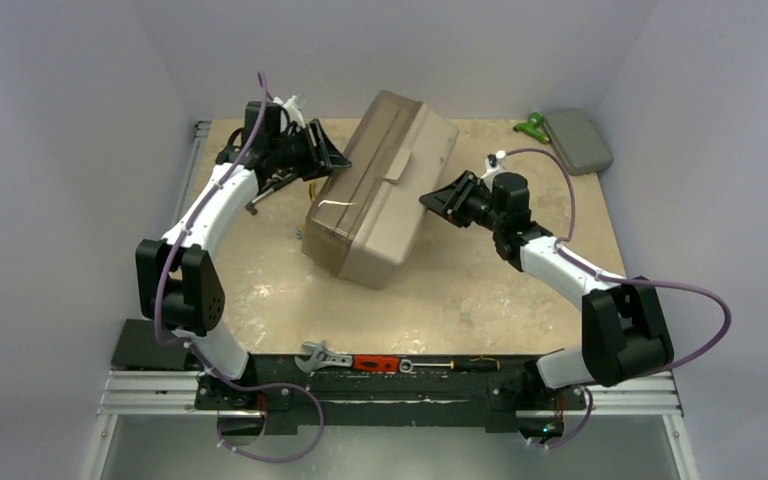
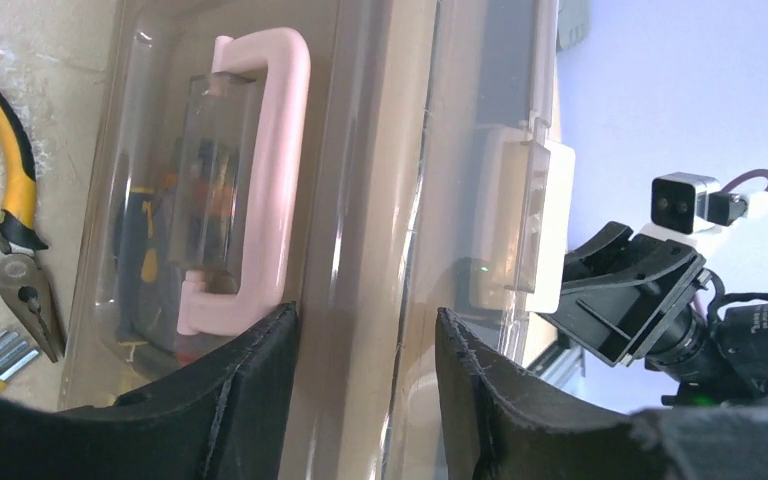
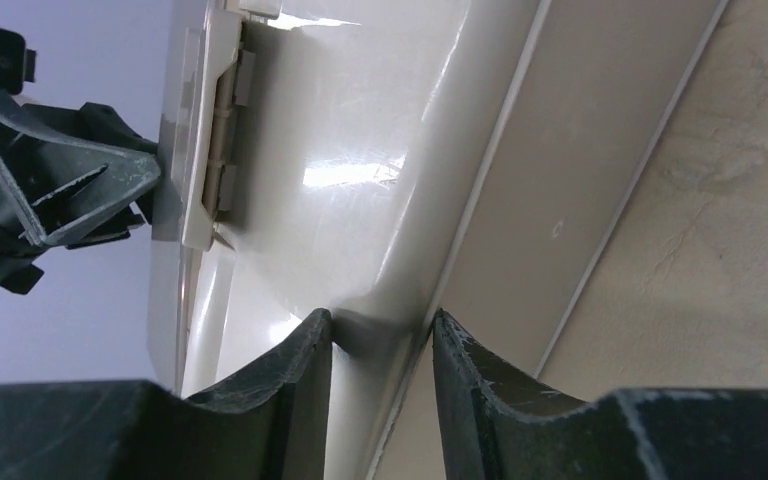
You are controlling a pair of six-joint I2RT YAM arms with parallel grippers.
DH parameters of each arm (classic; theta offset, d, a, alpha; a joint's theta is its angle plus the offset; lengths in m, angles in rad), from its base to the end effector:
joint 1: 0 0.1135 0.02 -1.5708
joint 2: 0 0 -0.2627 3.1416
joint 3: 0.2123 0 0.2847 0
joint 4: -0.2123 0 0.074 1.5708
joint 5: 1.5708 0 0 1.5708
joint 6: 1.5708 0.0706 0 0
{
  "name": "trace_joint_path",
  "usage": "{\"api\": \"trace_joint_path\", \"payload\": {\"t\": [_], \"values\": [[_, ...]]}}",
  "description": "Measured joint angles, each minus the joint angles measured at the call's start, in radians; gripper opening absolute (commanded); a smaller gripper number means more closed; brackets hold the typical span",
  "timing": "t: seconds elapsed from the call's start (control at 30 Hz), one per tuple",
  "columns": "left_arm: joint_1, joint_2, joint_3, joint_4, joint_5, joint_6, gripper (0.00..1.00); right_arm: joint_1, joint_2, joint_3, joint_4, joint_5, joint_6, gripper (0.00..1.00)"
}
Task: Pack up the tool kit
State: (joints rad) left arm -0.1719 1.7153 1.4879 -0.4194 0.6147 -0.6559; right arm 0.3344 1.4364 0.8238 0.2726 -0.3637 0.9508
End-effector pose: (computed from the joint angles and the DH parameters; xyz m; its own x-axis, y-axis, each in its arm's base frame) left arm 0.4340 -0.1167 0.2898 -0.8323 -0.3612 -0.4205 0.1080 0.6384 -0.7621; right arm 0.3497 0.1481 0.2162 -0.6905 0.5653 -0.4512 -0.1059 0.5381 0.8362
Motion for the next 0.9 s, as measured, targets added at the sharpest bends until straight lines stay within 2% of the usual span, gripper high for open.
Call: {"api": "trace_joint_path", "payload": {"t": [0.2,0.33,0.4,0.5,0.6,0.7,0.8,0.9], "values": [[-0.115,-0.053,0.006,-0.011,-0.152,0.031,0.42,-0.056,-0.035,-0.124,0.129,-0.040,0.017,0.21],[-0.236,-0.070,0.045,-0.031,-0.275,0.058,0.41,-0.113,-0.073,-0.200,0.177,-0.045,0.005,0.20],[-0.309,-0.067,0.076,-0.040,-0.342,0.079,0.41,-0.143,-0.084,-0.225,0.187,-0.031,-0.008,0.21],[-0.432,-0.043,0.138,-0.055,-0.446,0.109,0.41,-0.186,-0.113,-0.263,0.169,0.033,-0.040,0.28],[-0.566,-0.001,0.198,-0.069,-0.472,0.109,0.41,-0.196,-0.135,-0.279,0.076,0.136,-0.093,0.36],[-0.688,0.049,0.217,-0.128,-0.463,0.110,0.45,-0.183,-0.150,-0.319,-0.156,0.223,-0.140,0.42],[-0.748,0.064,0.239,-0.180,-0.435,0.103,0.52,-0.204,-0.232,-0.341,-0.351,0.294,-0.144,0.45],[-0.750,0.050,0.263,-0.255,-0.464,0.110,0.58,-0.234,-0.361,-0.334,-0.466,0.366,-0.152,0.48]]}}
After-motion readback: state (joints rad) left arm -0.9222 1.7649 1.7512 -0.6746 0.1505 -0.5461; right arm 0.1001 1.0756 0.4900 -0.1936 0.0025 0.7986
